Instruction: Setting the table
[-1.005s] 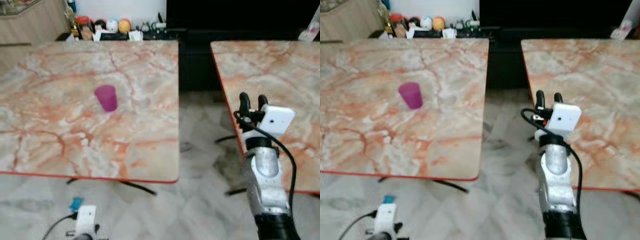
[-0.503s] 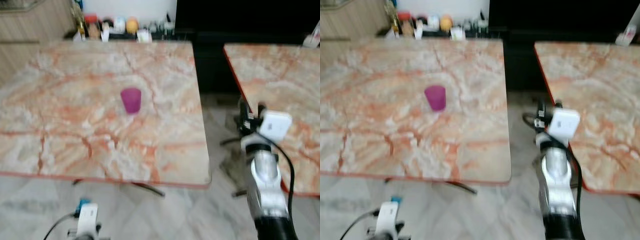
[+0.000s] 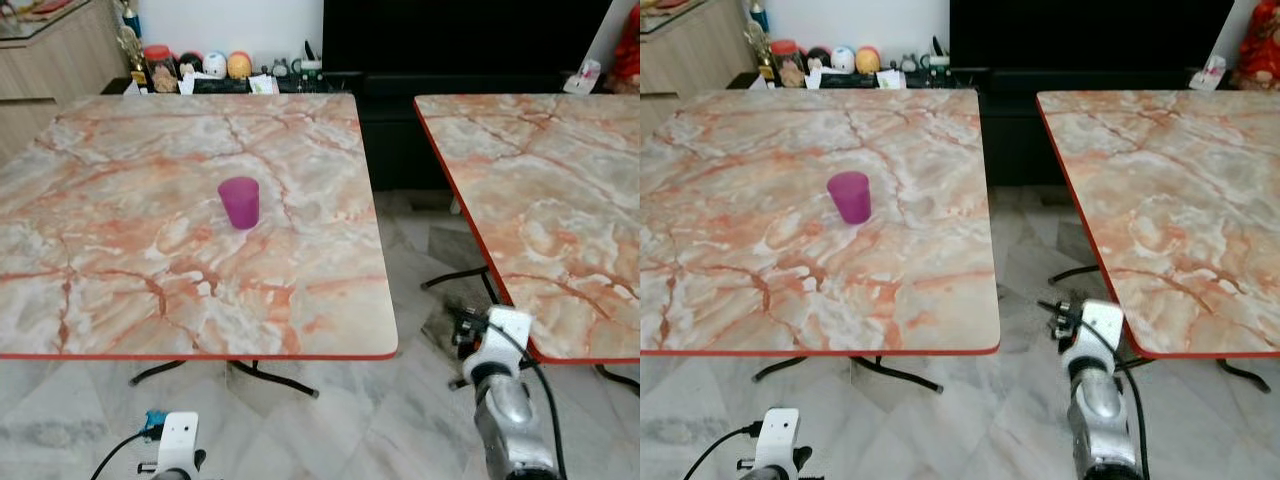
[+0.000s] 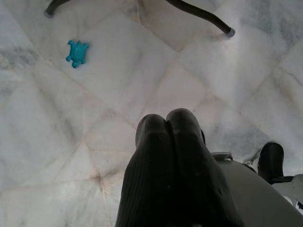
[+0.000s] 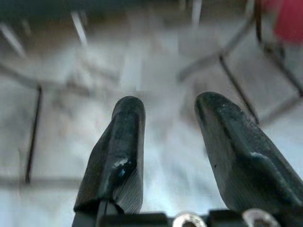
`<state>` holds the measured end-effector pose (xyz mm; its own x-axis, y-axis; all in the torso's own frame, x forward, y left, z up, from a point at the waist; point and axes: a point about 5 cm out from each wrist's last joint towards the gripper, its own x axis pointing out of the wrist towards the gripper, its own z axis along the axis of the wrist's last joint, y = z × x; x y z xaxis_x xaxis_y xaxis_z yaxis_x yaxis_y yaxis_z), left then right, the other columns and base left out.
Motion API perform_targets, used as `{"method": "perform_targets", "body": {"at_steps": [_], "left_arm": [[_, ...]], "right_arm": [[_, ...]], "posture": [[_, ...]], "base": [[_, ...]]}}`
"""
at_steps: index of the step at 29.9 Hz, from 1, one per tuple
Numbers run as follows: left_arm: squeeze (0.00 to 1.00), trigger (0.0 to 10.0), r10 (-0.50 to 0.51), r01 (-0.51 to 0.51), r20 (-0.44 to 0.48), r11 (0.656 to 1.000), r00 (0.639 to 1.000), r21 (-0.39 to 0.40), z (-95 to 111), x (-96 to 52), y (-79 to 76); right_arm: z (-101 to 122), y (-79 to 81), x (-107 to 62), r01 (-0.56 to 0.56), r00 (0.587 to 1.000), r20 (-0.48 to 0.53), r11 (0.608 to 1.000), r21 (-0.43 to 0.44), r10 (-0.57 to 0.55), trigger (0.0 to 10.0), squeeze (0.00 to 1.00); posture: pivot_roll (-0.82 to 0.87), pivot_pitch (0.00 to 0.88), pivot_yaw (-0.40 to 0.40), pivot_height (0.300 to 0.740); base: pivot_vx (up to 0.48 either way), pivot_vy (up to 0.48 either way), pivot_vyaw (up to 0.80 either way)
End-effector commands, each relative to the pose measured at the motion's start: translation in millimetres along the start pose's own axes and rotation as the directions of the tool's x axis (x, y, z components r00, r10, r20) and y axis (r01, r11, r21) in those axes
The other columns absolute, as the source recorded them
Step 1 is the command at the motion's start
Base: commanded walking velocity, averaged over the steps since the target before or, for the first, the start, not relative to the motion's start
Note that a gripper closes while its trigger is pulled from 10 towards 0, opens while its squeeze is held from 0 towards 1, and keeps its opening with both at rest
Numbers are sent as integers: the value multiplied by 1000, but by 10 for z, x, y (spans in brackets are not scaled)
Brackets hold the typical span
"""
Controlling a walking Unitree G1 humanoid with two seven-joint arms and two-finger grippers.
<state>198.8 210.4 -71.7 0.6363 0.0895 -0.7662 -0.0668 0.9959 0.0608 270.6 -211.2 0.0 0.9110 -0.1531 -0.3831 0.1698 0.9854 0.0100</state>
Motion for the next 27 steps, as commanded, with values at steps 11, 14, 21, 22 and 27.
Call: {"method": "perform_targets", "body": {"at_steps": [11,14,21,22,27], "left_arm": [[0,10000,17,-17,-35,1000,999,4,-101,-23,46],[0,10000,25,-25,-35,1000,999,8,-108,-27,69],[0,10000,75,-75,12,997,997,-10,-133,-68,236],[0,10000,99,-99,29,995,995,-7,-142,-88,310],[0,10000,101,-102,143,995,985,3,-63,-139,438]], "right_arm": [[-782,-50,-299,16,938,-345,999,-35,-27,10000,0],[-846,-43,-340,18,931,-365,1000,-16,-22,10000,0],[-937,-46,-398,20,914,-404,1000,-21,-26,10000,0],[-944,-45,-404,22,914,-405,1000,-16,-26,10000,0],[-958,-49,-418,37,917,-399,999,8,-31,10000,0]], "posture": [[66,42,-2,740],[66,44,1,740],[77,48,10,740],[80,48,12,740],[85,50,14,740]], "base": [[0,0,0],[0,0,0],[0,0,0],[0,0,0],[0,0,0]]}}
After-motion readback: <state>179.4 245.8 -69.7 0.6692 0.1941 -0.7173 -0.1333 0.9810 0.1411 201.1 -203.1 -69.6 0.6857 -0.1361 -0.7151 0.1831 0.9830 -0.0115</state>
